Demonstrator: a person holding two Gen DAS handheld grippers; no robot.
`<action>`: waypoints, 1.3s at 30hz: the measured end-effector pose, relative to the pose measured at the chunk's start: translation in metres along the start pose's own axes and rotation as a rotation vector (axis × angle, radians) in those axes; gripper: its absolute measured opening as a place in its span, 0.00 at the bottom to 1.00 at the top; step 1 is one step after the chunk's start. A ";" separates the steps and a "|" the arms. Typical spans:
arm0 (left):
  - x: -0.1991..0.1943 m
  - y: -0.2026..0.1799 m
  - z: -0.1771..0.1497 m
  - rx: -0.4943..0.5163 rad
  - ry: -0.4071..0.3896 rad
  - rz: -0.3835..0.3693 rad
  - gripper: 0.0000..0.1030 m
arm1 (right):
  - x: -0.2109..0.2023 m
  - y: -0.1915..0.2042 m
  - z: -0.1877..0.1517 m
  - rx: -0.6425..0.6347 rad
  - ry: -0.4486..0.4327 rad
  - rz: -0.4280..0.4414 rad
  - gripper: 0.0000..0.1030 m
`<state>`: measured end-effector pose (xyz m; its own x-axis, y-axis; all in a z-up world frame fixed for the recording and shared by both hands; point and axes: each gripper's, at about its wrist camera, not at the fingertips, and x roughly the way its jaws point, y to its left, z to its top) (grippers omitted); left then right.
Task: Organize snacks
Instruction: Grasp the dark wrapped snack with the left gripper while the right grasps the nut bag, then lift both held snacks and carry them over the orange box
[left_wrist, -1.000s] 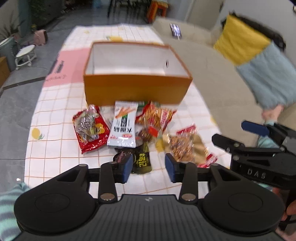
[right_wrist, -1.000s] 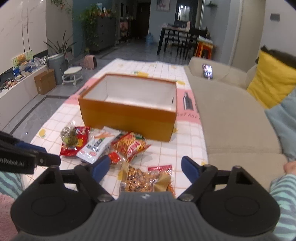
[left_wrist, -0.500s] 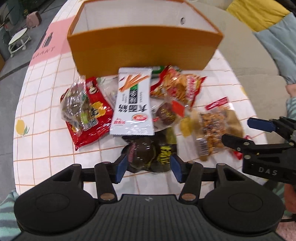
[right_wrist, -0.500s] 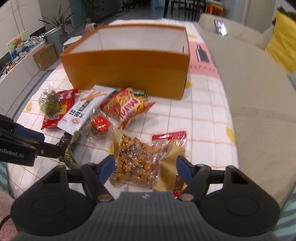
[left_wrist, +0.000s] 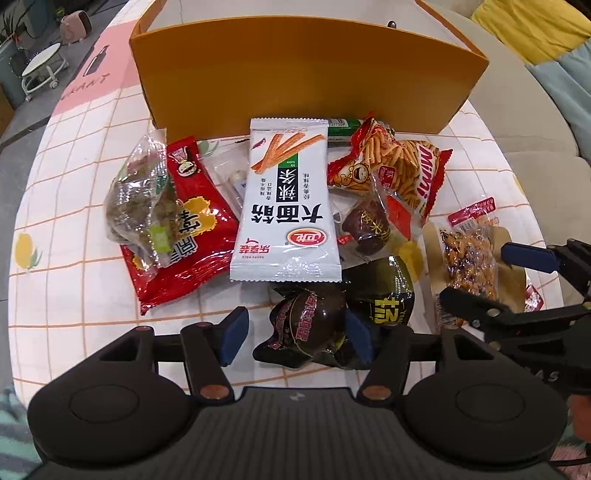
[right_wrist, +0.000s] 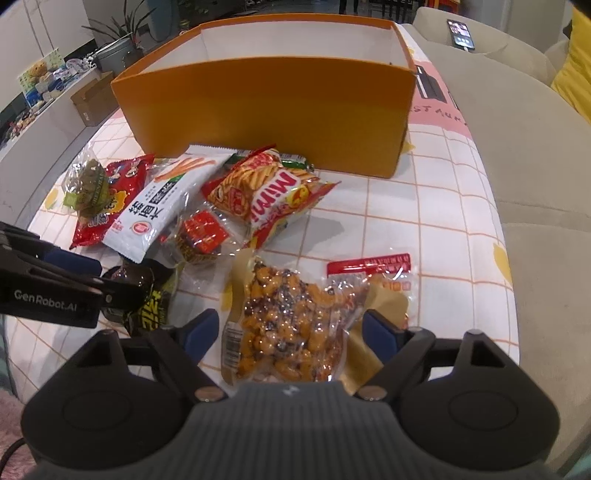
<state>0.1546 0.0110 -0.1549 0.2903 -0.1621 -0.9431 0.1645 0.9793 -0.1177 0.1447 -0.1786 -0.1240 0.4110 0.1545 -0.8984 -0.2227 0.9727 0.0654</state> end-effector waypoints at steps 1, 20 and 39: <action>0.001 0.000 0.001 -0.003 0.001 -0.005 0.69 | 0.002 0.001 0.000 -0.007 -0.001 -0.004 0.80; 0.012 -0.017 0.005 -0.015 0.043 -0.092 0.41 | 0.020 0.025 -0.011 -0.186 -0.022 -0.084 0.75; -0.055 0.006 0.000 -0.049 -0.071 -0.133 0.40 | -0.031 0.041 -0.013 -0.258 -0.153 -0.127 0.23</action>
<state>0.1398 0.0256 -0.1037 0.3357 -0.2971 -0.8939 0.1598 0.9532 -0.2568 0.1111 -0.1458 -0.0994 0.5731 0.0783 -0.8157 -0.3703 0.9128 -0.1726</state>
